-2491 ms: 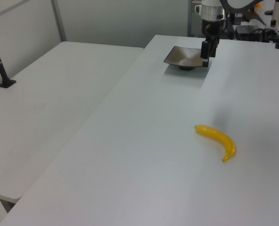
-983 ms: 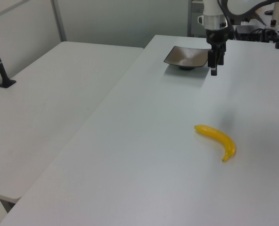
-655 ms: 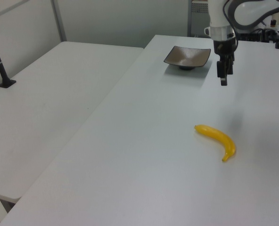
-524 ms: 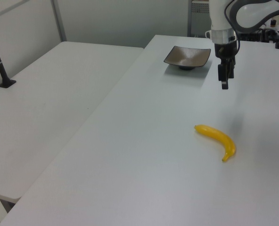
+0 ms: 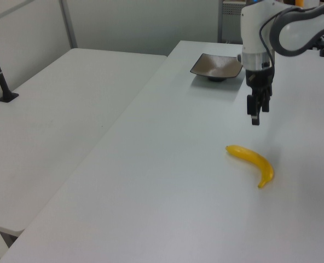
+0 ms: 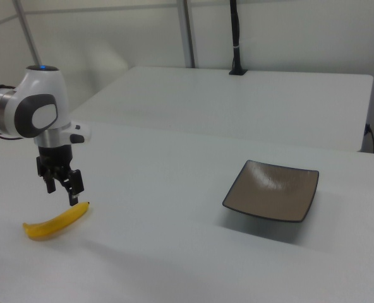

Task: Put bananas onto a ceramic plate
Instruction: 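Move the gripper over the yellow banana and lower onto it, then close the gripper on the banana's middle and lift it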

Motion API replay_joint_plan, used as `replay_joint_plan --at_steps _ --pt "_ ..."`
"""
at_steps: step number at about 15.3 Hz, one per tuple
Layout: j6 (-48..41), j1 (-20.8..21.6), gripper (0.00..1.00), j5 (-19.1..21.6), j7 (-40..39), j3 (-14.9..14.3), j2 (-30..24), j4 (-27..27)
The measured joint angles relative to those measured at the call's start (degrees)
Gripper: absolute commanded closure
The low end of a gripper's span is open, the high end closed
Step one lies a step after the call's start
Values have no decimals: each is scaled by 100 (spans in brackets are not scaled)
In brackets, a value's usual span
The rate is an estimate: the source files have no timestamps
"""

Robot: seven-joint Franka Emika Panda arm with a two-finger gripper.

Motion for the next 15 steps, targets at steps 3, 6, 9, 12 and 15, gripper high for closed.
replay_joint_plan --at_steps 3,6,9,12,15 --pt "328 64 0 2 459 227 200 -68" --pt "709 251 0 2 738 270 555 -79" --pt "970 360 0 2 786 272 849 -79" --pt "998 435 0 2 792 272 1006 -78" --pt "998 459 0 1 793 272 1079 -79"
